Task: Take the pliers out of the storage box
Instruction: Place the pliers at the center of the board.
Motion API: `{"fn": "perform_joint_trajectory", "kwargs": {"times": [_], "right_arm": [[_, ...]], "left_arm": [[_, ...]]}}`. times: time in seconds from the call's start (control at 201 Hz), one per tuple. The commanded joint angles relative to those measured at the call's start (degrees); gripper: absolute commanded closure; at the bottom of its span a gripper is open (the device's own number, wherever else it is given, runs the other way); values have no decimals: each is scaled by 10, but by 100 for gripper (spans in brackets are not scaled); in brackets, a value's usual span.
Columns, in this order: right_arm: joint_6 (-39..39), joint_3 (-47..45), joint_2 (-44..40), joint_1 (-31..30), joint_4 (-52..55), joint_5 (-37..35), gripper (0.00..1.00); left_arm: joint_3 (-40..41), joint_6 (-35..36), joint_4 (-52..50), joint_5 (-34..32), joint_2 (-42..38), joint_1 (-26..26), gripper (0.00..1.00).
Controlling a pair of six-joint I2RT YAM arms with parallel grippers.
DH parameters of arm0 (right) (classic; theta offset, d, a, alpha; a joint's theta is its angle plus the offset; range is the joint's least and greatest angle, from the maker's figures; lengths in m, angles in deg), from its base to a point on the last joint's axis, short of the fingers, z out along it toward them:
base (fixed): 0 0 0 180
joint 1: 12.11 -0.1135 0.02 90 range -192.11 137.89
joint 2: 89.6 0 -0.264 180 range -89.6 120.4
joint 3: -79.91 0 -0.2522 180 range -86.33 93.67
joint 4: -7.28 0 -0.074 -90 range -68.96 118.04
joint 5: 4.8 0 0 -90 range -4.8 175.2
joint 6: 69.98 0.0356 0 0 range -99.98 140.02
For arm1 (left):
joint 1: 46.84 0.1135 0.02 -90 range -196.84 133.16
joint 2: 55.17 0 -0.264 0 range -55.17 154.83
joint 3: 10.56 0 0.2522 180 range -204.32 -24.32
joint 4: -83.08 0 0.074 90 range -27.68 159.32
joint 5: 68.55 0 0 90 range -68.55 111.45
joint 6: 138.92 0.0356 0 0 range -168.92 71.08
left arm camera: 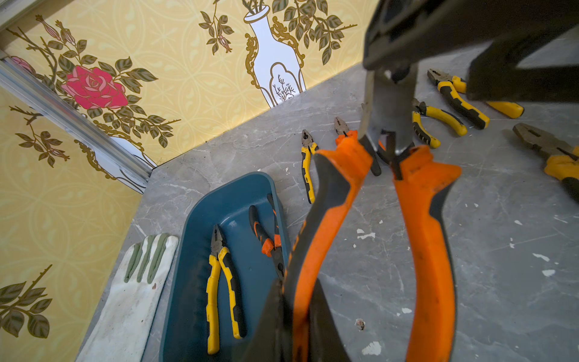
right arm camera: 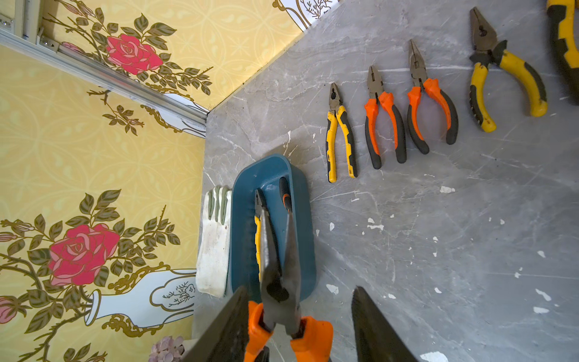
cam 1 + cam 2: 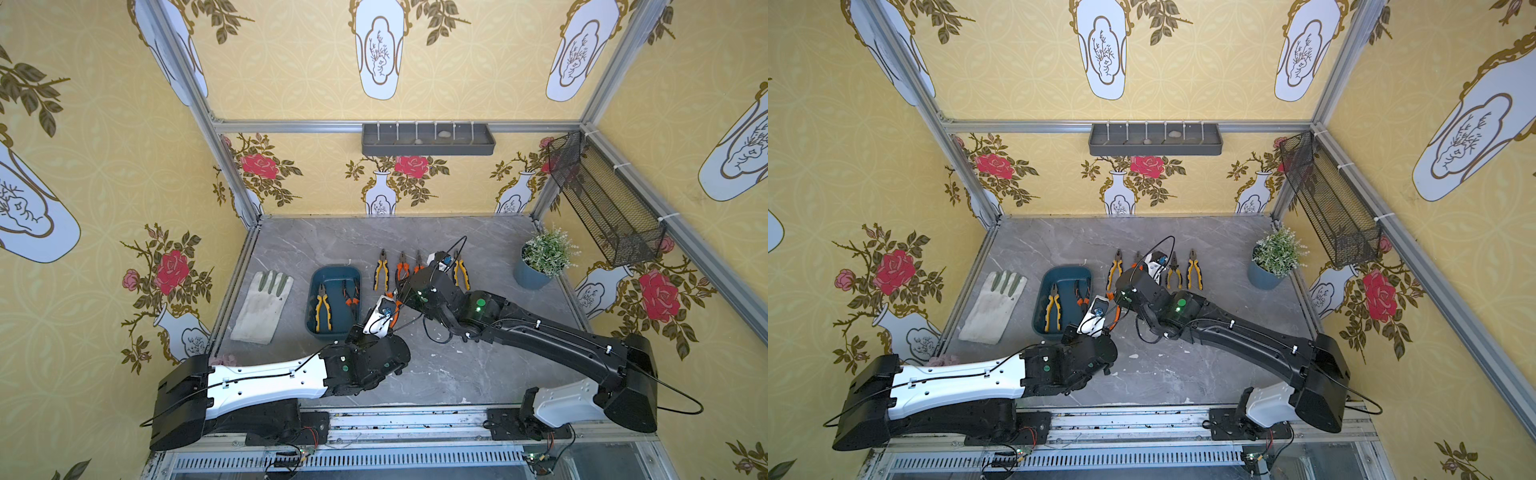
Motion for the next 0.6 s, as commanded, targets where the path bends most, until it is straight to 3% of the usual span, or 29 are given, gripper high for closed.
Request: {"fn": "perform_joint_trajectory", "kwargs": {"times": [0.0,0.179,0.294,0.403,0.498,0.593], "right_arm": [[2,5,6,1,-31,9,46],[3,20,29,3,-30,26,48],[5,24,41,8,-30,40,65],[10,28,47,9,-25,44,68],[15,31,49,9,-20,50,76],[21,32,51,9,-17,55,77]], "left_arm": [[-4,-11,7,-17,4,0,100],[-7,-11,7,-18,11,-1,100],[-8,-12,6,-18,15,-2,100],[-8,-13,6,-20,19,-4,100],[-8,-14,4,-24,19,-6,100],[-7,-15,3,-25,18,-7,100]]}}
